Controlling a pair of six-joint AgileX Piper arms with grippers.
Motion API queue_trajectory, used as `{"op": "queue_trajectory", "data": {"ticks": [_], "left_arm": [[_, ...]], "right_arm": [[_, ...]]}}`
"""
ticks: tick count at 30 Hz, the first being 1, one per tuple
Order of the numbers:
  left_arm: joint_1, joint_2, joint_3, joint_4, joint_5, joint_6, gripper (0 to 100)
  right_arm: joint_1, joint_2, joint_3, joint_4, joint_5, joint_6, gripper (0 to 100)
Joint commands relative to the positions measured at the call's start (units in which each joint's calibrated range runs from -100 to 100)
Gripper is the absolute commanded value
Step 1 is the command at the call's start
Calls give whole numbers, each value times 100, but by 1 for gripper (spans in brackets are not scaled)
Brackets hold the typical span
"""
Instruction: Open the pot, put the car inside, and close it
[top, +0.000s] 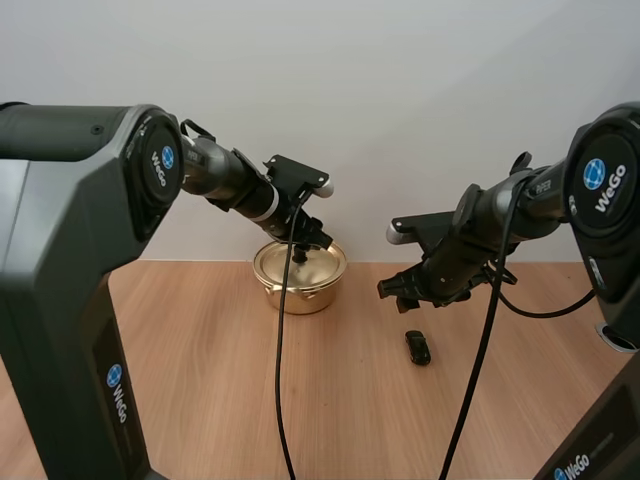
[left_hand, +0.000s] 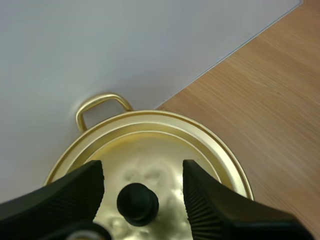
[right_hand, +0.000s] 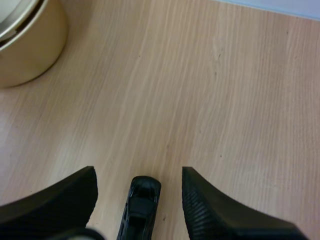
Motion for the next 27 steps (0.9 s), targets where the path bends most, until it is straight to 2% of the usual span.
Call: {"op": "queue_trajectory", "data": {"ticks": [1,27], "left_arm": [[-4,94,-69,7,30,-18,78],[-4,439,-116,221,-367,-27,78]], "right_arm": [[4,-2,-8,4,26,-2,84],[4,738,-8,-9,847,29,84]]}}
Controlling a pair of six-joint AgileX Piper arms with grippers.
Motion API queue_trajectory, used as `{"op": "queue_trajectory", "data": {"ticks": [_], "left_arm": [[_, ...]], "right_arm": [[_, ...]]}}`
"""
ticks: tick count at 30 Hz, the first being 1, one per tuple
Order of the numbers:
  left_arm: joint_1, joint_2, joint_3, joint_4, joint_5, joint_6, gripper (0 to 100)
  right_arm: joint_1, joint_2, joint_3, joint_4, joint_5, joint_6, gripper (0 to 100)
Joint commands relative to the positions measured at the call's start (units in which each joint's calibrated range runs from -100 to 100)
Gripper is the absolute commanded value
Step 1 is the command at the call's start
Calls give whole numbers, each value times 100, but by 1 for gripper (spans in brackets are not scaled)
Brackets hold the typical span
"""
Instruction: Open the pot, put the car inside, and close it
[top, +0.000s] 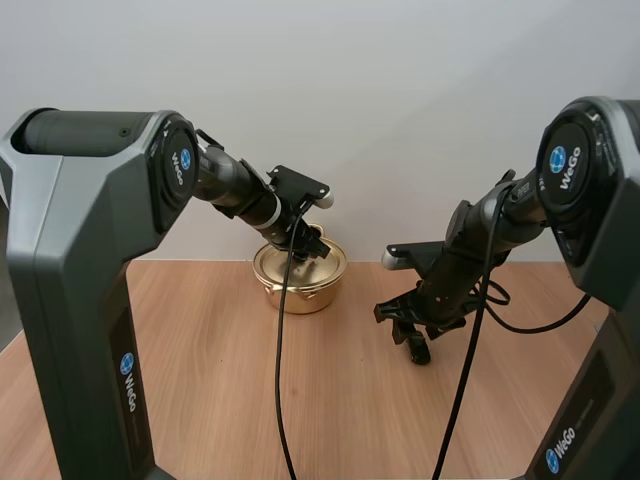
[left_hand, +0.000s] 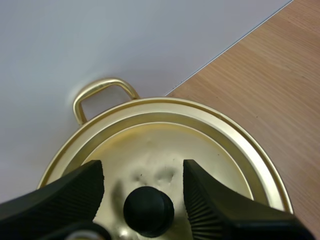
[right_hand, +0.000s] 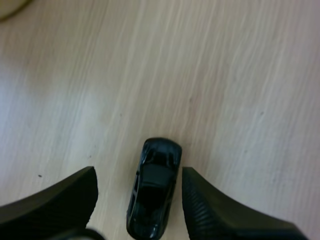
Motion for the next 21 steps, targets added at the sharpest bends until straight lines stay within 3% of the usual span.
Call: {"op": "queue_trajectory", "data": {"ticks": [1,18,20,21], "left_arm": [[-4,9,-4,7,8,-2,78],[-4,98,-4,7,-236,38,78],[-4,98,-4,7,-232,54,78],[-4,98,-4,7,-239,52,77]], "right_arm": [[4,20,-8,-6,-1,7,84],[4,207,-8,-193,223,129,83],[4,283,-8,-193,262,139,77],[4,293,-8,-193,277,140,69]]}}
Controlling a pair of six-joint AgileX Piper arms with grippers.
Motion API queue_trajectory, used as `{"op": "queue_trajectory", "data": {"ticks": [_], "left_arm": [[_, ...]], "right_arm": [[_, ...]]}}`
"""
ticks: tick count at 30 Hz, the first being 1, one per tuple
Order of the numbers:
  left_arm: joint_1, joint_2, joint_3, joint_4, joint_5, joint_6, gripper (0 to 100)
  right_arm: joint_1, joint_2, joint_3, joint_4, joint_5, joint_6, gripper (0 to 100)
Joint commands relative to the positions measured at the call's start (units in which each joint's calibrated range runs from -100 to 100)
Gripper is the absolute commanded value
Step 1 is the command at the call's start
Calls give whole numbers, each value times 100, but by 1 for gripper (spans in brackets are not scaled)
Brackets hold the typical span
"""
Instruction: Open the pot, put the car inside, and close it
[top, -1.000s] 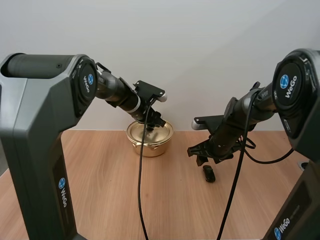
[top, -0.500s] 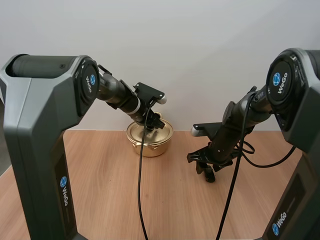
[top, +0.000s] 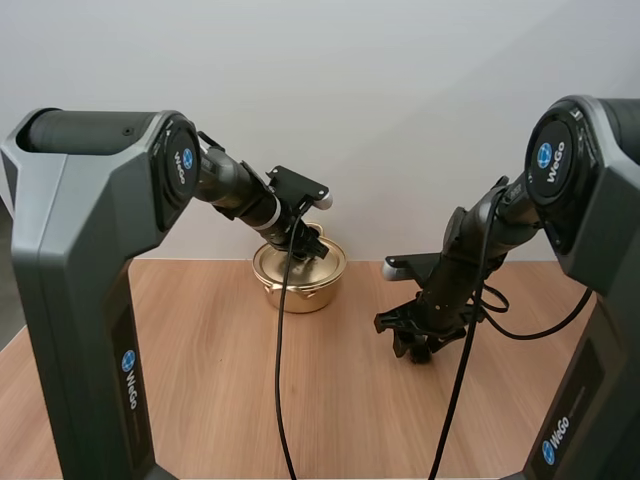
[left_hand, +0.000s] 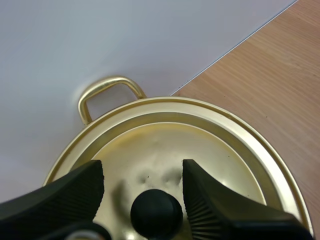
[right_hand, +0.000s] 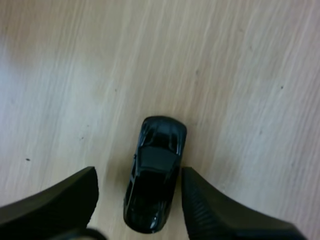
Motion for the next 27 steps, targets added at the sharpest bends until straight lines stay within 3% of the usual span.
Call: {"op": "queue_trajectory", "data": {"ticks": [1,3,5,7,12,18,22,27], "left_arm": [[-4,11,-4,7,6,6,73],[-4,11,-4,7,43,6,53],[-4,11,-4,7,110,-4,25],[-4,11,-4,7,176,-13,0],[3,11,-4,-6,329,-24,0],[131,-330,-18,-54,543,-113,0],[370,-952,-18,-205,543,-136,0],[839,-1697,-61,-1157,960,-107,0]], "right_arm": [[4,14,-8,1,6,25,61],[4,14,-8,1,58,65,36],[-3,14,-8,1,58,80,0],[-3,14,-8,-8,58,96,0],[-3,-19,-22,-22,58,96,0],[-3,-396,-281,-56,24,96,0],[-3,-579,-560,52,-285,96,0],[-3,-592,-1027,732,-342,-302,0]]}}
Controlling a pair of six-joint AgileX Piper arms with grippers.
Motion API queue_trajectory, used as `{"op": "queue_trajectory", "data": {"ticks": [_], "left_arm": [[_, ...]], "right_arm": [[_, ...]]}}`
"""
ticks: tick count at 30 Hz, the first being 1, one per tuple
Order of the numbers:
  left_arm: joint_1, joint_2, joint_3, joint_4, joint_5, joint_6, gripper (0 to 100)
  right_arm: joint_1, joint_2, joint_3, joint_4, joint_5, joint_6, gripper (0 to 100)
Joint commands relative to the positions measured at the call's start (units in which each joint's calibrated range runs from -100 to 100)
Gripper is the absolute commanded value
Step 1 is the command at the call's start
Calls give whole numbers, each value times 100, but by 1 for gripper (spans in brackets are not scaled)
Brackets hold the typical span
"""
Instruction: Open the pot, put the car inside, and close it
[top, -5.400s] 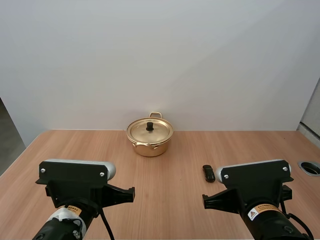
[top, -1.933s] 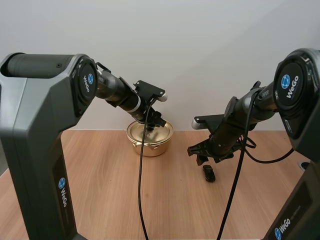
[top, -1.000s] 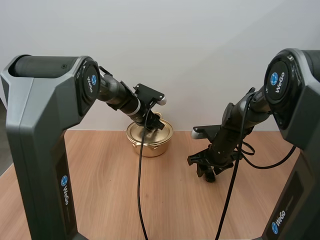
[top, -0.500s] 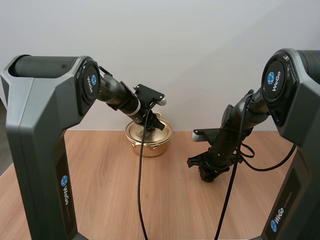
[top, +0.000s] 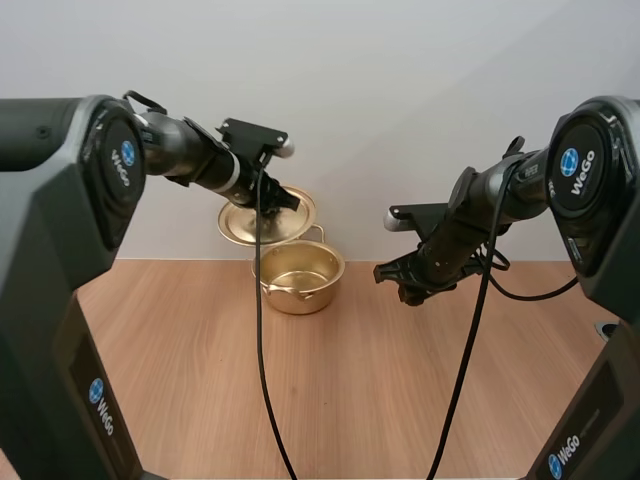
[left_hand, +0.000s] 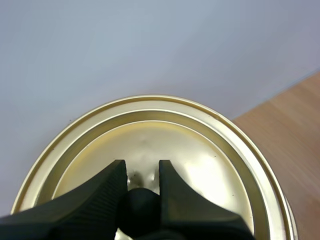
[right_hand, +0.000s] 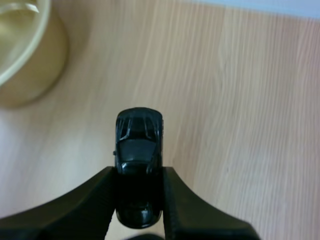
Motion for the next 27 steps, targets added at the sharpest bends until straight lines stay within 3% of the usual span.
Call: {"op": "queue_trajectory", "data": {"ticks": [1,7,13,18,27], "left_arm": [[307,-419,-63,-583,376,10,0],[973,-881,-208,-1550,2168,70,0],[1378,-1182,-208,-1986,2996,92,0],[1549,-1450,-208,-2048,2996,92,0],[1547,-1601,-208,-2143,2996,54,0]], "right_arm": [[-3,-2,-240,440,-16,-341,0],[230,238,-1126,901,-16,-920,0],[761,1001,-2074,877,61,-940,0],[1157,1754,-2711,718,61,-940,0],[1374,2814,-3320,591,-13,-940,0]]}}
